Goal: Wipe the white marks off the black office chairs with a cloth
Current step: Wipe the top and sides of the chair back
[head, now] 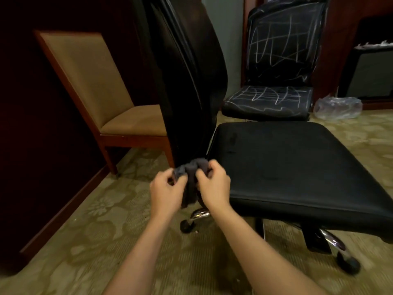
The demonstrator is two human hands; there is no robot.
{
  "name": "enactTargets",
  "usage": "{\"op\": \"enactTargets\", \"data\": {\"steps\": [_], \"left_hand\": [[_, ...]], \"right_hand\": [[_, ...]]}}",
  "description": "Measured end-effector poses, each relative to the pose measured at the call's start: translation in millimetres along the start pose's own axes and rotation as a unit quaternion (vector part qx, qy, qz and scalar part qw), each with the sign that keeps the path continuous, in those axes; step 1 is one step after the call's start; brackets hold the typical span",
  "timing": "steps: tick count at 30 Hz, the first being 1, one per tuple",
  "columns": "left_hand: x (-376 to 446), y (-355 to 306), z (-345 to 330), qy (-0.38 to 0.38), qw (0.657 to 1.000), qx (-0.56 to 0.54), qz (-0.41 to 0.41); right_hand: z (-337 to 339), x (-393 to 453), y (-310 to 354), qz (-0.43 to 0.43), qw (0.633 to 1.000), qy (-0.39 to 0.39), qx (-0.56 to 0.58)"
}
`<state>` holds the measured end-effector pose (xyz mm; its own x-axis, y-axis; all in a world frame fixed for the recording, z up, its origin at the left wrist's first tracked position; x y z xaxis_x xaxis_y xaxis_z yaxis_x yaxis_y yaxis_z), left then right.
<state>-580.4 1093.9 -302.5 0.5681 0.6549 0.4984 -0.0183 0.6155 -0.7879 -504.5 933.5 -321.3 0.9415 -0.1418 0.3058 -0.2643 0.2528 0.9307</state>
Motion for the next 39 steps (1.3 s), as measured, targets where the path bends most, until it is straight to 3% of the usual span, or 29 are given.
{"op": "enactTargets", "data": {"steps": [3, 5, 7, 9, 14, 18, 24, 31, 35, 39], "left_hand": [[16, -15, 5, -0.048, 0.997, 0.021, -0.061], [10, 0, -5, -0.053, 0.998, 0.031, -0.034], [-8, 35, -24, -0.03, 0.998, 0.046, 0.033], [-24, 56, -31, -0.024, 0.996, 0.059, 0.055], [1, 29, -16, -0.063, 0.998, -0.004, -0.007], [44, -27, 19, -0.116, 0.991, -0.041, -0.059], [129, -135, 65, -0.134, 0.985, -0.04, -0.099], [221, -220, 101, -0.14, 0.988, -0.045, -0.05], [256, -245, 117, -0.144, 0.989, -0.031, -0.027], [266, -251, 122, -0.117, 0.992, 0.056, 0.007]], "right_hand": [[-13, 19, -7, -0.027, 0.999, 0.02, -0.031], [-18, 16, -42, -0.082, 0.984, 0.048, -0.149], [-16, 11, -60, -0.09, 0.977, 0.044, -0.189], [-18, 14, -57, -0.067, 0.977, 0.043, -0.198], [-24, 25, -41, -0.046, 0.983, 0.06, -0.166], [-20, 31, 20, -0.028, 0.999, 0.021, -0.021], [-3, 48, 148, -0.017, 0.996, 0.003, 0.083], [5, 125, 276, -0.033, 0.994, -0.005, 0.103], [-3, 145, 309, -0.066, 0.989, 0.036, 0.127], [-9, 167, 324, -0.09, 0.991, 0.055, 0.086]]}}
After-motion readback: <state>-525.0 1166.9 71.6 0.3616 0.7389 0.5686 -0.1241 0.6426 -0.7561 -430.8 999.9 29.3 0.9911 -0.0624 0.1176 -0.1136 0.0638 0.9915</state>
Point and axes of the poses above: each hand's wrist, its own x-axis towards the middle knuckle, its own z-axis out of the back of the hand, y = z × x, the point moved 10 cm from there along x, towards the middle knuckle, and after that the axes turned 11 degrees about -y, right-handed, at the moved point
